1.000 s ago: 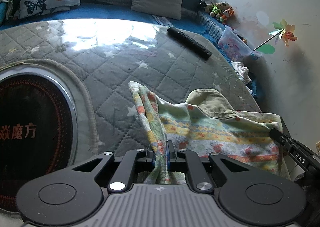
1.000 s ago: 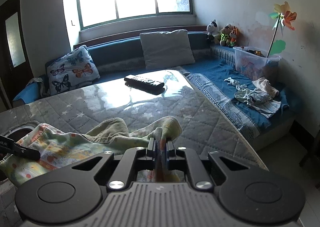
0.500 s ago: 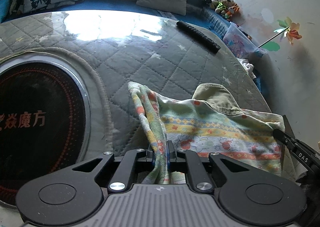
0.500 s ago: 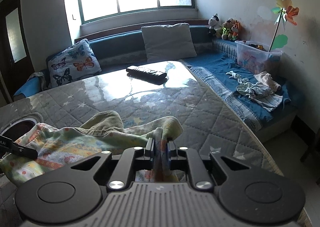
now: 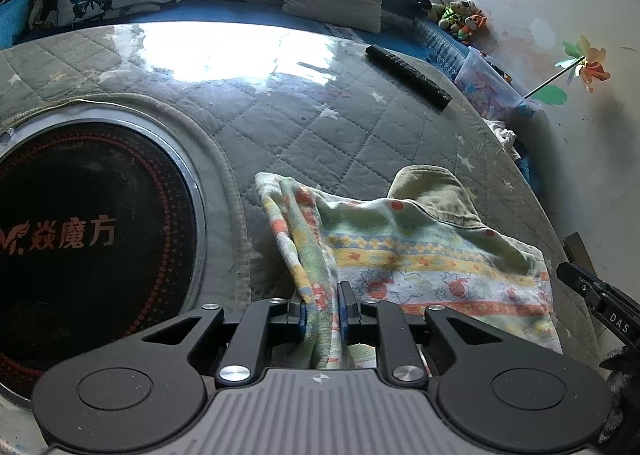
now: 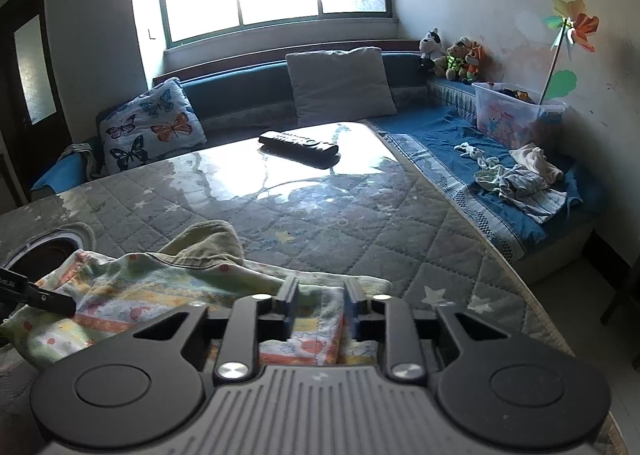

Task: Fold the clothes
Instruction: 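Lower the folded edge onto the shirt and open both grippers, then press and smooth the folded shirt flat with both grippers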

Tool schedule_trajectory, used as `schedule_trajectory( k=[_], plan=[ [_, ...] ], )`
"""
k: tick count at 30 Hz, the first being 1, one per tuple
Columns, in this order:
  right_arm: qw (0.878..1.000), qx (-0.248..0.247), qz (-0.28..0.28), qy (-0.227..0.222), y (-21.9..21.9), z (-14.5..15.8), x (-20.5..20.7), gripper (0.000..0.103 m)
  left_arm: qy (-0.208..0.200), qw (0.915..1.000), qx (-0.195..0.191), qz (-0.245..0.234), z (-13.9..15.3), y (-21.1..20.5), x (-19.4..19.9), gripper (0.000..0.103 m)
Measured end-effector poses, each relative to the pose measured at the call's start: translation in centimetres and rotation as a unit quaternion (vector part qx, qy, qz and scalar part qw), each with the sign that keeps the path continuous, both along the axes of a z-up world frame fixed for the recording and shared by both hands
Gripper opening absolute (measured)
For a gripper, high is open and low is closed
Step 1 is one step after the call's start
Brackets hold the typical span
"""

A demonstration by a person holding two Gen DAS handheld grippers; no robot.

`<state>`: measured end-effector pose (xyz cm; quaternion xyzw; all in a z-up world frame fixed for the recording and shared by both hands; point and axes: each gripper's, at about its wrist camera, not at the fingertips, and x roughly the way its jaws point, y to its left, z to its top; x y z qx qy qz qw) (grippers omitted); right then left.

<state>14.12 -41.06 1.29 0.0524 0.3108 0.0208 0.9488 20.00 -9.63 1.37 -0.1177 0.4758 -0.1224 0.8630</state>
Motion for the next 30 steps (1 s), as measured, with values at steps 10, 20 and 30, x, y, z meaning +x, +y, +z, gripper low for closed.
schedule_trajectory(
  k=[10,20,30],
  plan=[
    [0.999,0.014,0.037,0.004,1.7,-0.5,-1.5,0.037,-0.011,0.9996,0.017,0.018,0.4,1.0,-0.3,0.043],
    [0.996,0.008,0.086,0.028,5.0,-2.5,-3.8,0.039,-0.01,0.9993,0.031,0.019,-0.2,1.0,-0.4,0.047],
    [0.993,-0.024,0.116,0.009,7.1,-1.4,-4.4,0.047,-0.021,0.9991,0.03,0.022,0.5,0.7,0.2,0.047]
  ],
)
